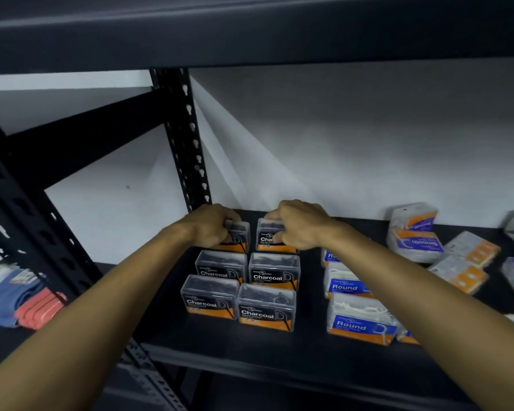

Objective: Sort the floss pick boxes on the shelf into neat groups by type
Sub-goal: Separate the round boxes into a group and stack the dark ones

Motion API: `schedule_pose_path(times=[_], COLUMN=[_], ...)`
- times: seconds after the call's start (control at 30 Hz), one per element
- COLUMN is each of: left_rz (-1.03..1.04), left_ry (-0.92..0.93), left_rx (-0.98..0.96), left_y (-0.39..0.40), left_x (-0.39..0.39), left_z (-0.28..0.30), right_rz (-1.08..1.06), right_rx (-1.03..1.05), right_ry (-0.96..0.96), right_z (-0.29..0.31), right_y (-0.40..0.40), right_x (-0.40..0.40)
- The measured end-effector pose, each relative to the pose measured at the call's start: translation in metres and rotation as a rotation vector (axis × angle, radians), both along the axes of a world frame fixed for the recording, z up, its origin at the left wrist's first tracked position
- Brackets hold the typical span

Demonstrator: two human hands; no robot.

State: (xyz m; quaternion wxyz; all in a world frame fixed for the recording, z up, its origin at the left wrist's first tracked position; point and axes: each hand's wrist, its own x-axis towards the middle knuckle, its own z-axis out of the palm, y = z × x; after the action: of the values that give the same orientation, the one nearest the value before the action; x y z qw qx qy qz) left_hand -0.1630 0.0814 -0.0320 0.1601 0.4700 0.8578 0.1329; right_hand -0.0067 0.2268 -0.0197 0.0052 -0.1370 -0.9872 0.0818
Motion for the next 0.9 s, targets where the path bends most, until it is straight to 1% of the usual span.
schedule_pose_path(times=[0.37, 0.9], left_rz=[-0.02, -0.012], left_ry=[-0.025, -0.069], left_rx=[-0.019, -0.042], left_y=[0.0, 0.0], left_x=[-0.006, -0.004], left_z=[-0.008, -0.008], right_rz=[0.024, 0.007], right_rx=[-0.056, -0.032], right_ry=[-0.031, -0.084], right_z=[-0.006, -0.015], right_y=[-0.003, -0.002], right_x=[-0.009, -0.019])
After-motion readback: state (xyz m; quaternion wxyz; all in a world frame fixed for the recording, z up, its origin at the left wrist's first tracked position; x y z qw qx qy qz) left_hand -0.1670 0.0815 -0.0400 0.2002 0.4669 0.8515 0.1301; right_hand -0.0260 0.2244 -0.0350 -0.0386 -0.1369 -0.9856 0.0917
